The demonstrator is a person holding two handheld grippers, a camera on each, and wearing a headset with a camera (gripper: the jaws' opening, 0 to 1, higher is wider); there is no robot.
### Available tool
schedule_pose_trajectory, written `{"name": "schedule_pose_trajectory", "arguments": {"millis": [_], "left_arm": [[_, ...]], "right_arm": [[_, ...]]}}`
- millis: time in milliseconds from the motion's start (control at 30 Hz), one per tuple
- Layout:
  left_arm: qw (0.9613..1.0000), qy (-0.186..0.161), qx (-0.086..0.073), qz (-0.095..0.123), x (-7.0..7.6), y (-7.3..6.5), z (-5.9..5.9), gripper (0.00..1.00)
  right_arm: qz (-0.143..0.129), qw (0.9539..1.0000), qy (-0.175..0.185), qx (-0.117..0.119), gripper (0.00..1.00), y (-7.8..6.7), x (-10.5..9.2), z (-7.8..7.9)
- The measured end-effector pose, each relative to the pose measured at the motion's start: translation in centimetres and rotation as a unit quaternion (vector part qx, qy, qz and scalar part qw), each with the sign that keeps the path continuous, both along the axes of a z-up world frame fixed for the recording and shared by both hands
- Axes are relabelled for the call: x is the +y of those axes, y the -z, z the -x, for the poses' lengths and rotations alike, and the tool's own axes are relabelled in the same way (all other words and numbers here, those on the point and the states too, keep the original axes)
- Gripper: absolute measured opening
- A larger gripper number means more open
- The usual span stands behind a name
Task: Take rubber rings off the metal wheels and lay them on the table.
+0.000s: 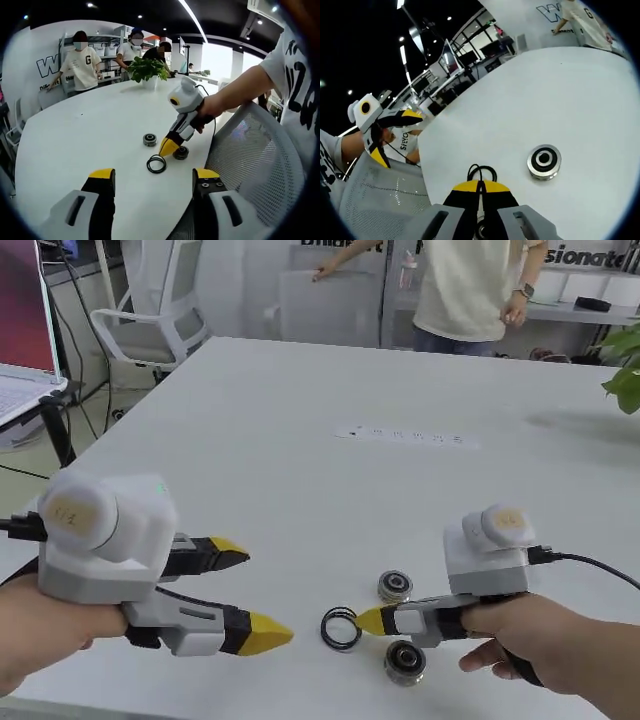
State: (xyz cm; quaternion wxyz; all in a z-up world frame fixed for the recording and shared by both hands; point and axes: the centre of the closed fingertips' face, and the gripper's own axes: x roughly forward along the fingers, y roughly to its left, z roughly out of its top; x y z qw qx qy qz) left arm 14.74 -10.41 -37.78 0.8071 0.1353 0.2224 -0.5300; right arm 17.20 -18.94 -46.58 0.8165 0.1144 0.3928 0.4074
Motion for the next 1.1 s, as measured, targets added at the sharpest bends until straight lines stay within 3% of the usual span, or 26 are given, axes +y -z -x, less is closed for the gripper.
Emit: {"name": "schedule_pose_trajectory", "arguments": {"millis": [433, 733, 900, 1100], "left_arm": [[0.9999, -0.010, 0.003, -0.002, 0.0, -0.1, 0.1, 0.60], [0.9999, -0.011, 0.004, 0.008, -0.9, -0.8, 0.1, 0.60], [0.9998, -0.011, 0.008, 0.012, -1.3, -1.1, 0.2, 0.60], [0.9998, -0.012, 0.008, 0.015, -1.7, -1.7, 0.2, 0.60]], "right_arm": [[0.002, 0.9999, 0.009, -0.014, 0.04, -0.5, -0.6, -0.4], [-0.027, 0.9987, 0.029, -0.031, 0.13, -3.4, -1.8, -0.4], [-0.040, 0.9973, 0.032, -0.053, 0.17, -5.2, -2.4, 0.1], [-0.036, 0.9955, 0.024, -0.084, 0.24, -6.9, -3.7, 1.1]]}}
